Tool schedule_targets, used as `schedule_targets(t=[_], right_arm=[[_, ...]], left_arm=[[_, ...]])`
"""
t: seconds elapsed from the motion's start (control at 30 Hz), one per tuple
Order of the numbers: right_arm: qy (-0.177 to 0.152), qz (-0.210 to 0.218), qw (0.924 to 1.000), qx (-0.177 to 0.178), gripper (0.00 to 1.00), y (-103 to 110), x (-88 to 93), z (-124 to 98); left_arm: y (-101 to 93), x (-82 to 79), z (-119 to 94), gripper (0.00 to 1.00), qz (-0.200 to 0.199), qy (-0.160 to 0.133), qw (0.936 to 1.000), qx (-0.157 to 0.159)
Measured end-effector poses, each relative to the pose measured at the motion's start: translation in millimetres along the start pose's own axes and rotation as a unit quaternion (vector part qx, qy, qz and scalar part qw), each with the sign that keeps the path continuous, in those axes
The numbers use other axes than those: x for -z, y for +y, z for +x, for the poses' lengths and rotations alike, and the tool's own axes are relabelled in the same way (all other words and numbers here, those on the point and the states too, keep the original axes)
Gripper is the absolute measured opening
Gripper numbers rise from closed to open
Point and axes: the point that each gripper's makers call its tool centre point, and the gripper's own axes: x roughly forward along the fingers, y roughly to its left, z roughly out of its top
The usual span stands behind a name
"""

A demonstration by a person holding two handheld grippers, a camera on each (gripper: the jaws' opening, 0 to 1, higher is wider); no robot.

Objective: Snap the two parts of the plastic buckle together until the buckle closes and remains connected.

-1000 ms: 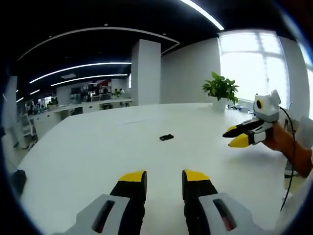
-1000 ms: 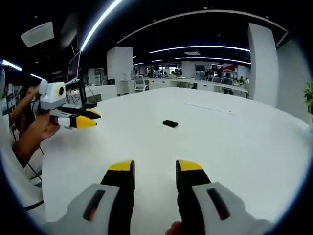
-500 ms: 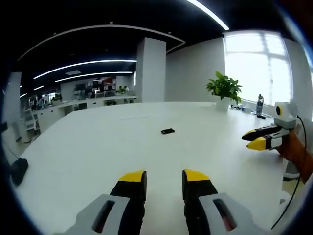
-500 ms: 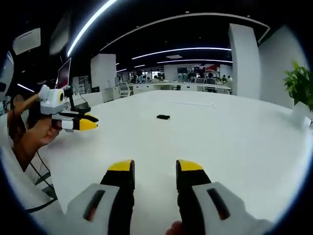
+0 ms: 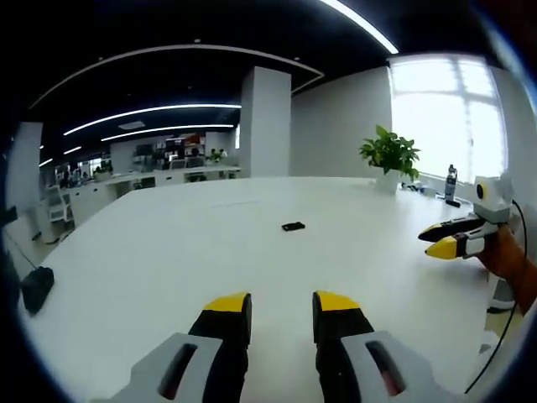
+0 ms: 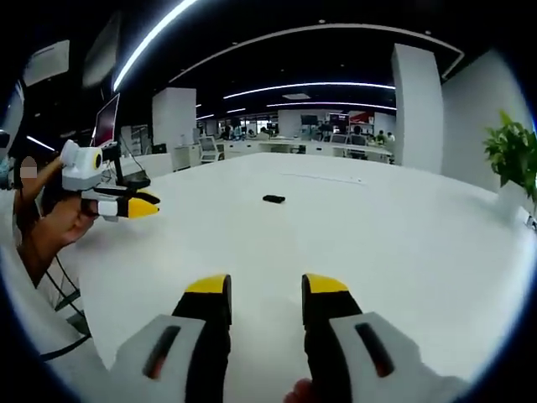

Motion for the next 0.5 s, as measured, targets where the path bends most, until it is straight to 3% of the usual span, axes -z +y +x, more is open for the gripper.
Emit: schedule_targets(t=[0.5], right_arm=[[0.002, -0.001, 1.0000, -0.003, 0.33, -1.4, 1.1, 2.0]], left_arm=[[1.3, 1.3, 0.5, 0.28, 0.000, 0.002, 1.0000, -0.003]])
